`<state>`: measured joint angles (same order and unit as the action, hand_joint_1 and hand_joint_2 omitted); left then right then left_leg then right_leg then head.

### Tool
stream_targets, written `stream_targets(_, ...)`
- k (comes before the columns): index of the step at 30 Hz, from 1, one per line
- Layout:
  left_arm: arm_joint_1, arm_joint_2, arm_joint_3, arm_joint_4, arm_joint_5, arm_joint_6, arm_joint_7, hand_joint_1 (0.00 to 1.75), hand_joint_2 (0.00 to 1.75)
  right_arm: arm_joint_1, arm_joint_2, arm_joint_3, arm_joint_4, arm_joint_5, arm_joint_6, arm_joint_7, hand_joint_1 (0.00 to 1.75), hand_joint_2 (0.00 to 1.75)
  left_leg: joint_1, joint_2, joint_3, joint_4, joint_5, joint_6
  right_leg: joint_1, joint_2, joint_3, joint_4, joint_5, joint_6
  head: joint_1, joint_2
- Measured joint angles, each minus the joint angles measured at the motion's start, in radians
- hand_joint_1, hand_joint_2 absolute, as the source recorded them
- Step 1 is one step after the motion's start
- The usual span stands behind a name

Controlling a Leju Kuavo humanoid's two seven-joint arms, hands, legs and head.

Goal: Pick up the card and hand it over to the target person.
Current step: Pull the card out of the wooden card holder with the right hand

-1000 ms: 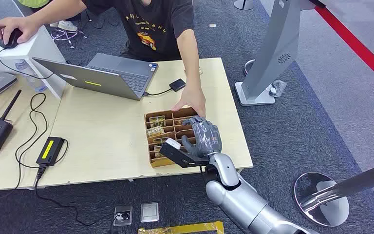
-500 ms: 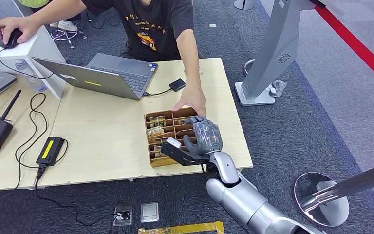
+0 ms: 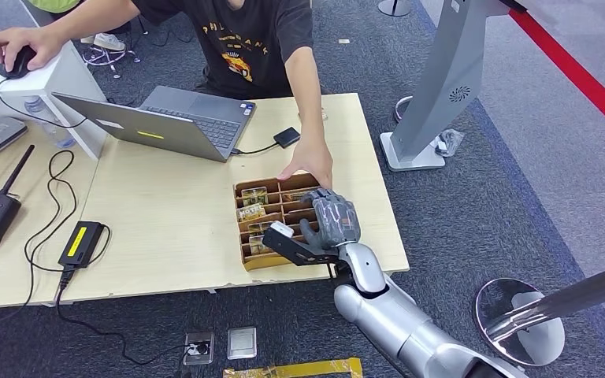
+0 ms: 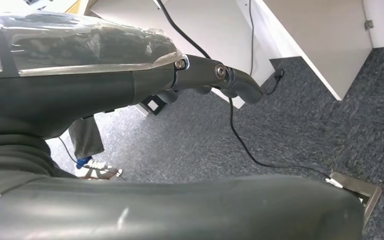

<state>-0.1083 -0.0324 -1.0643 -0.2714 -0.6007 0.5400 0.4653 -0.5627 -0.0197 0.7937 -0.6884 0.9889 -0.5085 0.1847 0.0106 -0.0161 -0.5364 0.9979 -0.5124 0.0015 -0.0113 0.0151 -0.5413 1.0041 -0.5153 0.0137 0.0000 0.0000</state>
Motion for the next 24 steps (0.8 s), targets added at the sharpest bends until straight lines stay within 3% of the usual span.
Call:
stream_targets(6, -0.001, 0.001, -0.003, 0.000, -0.002, 0.000, -0.005, 0.00, 0.00, -0.015, 0.013, 0.002, 0.039, -0.003, -0.012, -0.005, 0.96, 1.75, 0.000, 0.000, 0.000, 0.000, 0.000, 0.000, 0.000, 0.000, 0.000, 0.000, 0.000, 0.000, 0.000, 0.000)
stream_targets(11, -0.009, 0.008, -0.007, 0.000, -0.005, -0.011, -0.020, 0.00, 0.00, -0.028, 0.027, 0.001, 0.072, -0.007, -0.022, -0.007, 1.38, 1.75, 0.000, 0.000, 0.000, 0.000, 0.000, 0.000, 0.000, 0.001, 0.000, 0.000, 0.000, 0.000, 0.000, 0.000)
stream_targets(14, -0.013, 0.012, -0.007, 0.000, -0.004, -0.017, -0.025, 0.00, 0.00, -0.030, 0.031, 0.003, 0.075, -0.008, -0.022, -0.007, 1.52, 1.75, 0.000, 0.000, -0.001, 0.000, 0.000, 0.000, 0.000, 0.000, -0.001, 0.001, 0.000, 0.000, 0.000, 0.000)
stream_targets(24, -0.008, 0.000, -0.008, 0.002, -0.007, -0.010, -0.009, 0.00, 0.00, -0.030, 0.038, 0.007, 0.080, -0.007, -0.023, -0.011, 1.50, 1.75, 0.000, -0.001, 0.000, 0.000, 0.000, 0.000, 0.000, -0.001, 0.000, 0.000, 0.000, 0.000, 0.000, 0.000)
